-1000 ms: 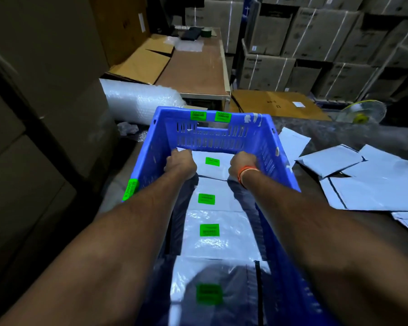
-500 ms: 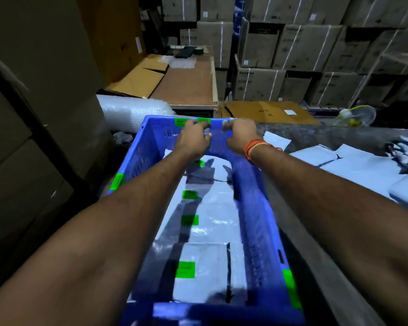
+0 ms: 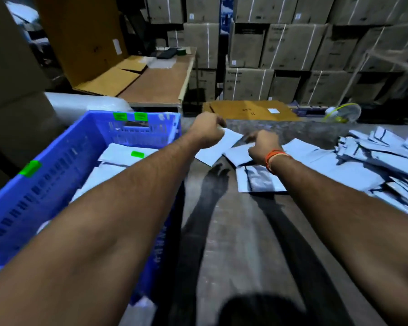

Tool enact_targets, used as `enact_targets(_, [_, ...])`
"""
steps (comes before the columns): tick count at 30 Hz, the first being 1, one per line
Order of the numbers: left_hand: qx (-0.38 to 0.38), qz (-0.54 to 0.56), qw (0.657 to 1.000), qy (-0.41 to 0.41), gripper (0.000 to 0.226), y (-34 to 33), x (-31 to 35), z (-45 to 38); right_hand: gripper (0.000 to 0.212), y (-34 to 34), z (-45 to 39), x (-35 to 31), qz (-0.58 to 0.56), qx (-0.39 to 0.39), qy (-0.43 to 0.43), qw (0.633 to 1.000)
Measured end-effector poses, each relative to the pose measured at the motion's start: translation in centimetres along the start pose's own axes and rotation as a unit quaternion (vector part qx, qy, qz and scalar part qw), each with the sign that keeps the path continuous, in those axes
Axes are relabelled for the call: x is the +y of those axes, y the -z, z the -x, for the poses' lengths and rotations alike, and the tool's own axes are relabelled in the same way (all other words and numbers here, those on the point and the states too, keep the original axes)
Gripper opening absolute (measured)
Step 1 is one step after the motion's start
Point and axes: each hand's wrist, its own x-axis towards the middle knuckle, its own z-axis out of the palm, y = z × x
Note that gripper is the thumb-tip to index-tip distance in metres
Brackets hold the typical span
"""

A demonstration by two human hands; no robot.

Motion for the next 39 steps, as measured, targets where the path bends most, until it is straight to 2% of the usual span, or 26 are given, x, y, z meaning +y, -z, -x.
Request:
enact_targets(5, [-0.054,-0.012,0.998,0.032,0.033,-6.5,3.7,0.1,0.042,-0.2,0.2,7.3,0.016,-0.025,0.018,0.999])
enact_targets(8, [-0.074,-0.001,0.996,0.059,0.034,-10.3,4.8,0.2,0.046,-1.4,-0.2,11.0,0.088,-0.084,0.065,0.990])
enact_targets(11, [-0.126,-0.002,0.989,0.080,0.039,-14.2,5.5,0.9,0.059,-3.7,0.5,13.8,0.244,-0.162,0.123,0.948])
enact_targets(13, [-0.156,-0.011,0.984,0.082,0.043,-16.3,5.6,1.5,0.078,-5.2,1.0,14.9,0.314,-0.196,0.150,0.917])
enact_targets(15, [-0.166,-0.014,0.982,0.089,0.045,-17.7,5.6,2.1,0.084,-6.1,1.7,15.4,0.348,-0.183,0.155,0.906])
enact_targets(16, [-0.164,-0.009,0.982,0.097,0.044,-18.2,5.4,2.4,0.075,-6.5,1.9,15.6,0.350,-0.162,0.154,0.910])
enact_targets(19, [-0.145,-0.004,0.982,0.122,0.044,-18.7,4.8,3.2,0.040,-6.7,2.7,16.1,0.344,-0.096,0.166,0.919])
enact_targets(24, [-0.080,-0.015,0.990,0.116,0.075,-18.6,3.1,5.8,0.023,-5.0,4.4,16.2,0.274,-0.101,0.169,0.941])
enact_targets(25, [-0.065,-0.011,0.992,0.103,0.073,-18.6,2.8,6.6,0.025,-4.6,4.8,16.1,0.243,-0.102,0.166,0.950])
enact_targets(27, [-0.037,0.012,0.995,0.091,0.053,-18.3,2.7,8.2,0.030,-3.4,6.2,15.6,0.190,-0.099,0.172,0.961])
enact_targets(31, [-0.006,0.071,0.995,0.072,0.018,-16.9,2.4,11.5,0.008,-0.9,9.8,14.3,0.143,-0.114,0.190,0.965])
enact_targets(33, [-0.008,0.115,0.990,0.078,0.010,-15.6,2.3,13.6,0.009,0.3,11.7,13.8,0.126,-0.127,0.186,0.966])
enact_targets(35, [-0.016,0.166,0.981,0.104,0.013,-14.6,2.0,15.7,0.021,1.2,13.5,13.7,0.114,-0.136,0.184,0.967])
enact_targets(37, [-0.020,0.231,0.965,0.124,0.033,-14.2,1.5,17.9,0.030,2.0,15.3,13.9,0.105,-0.144,0.175,0.968])
enact_targets(39, [-0.035,0.277,0.952,0.126,0.050,-14.1,0.7,20.1,0.039,2.4,17.2,14.2,0.042,-0.142,0.140,0.979])
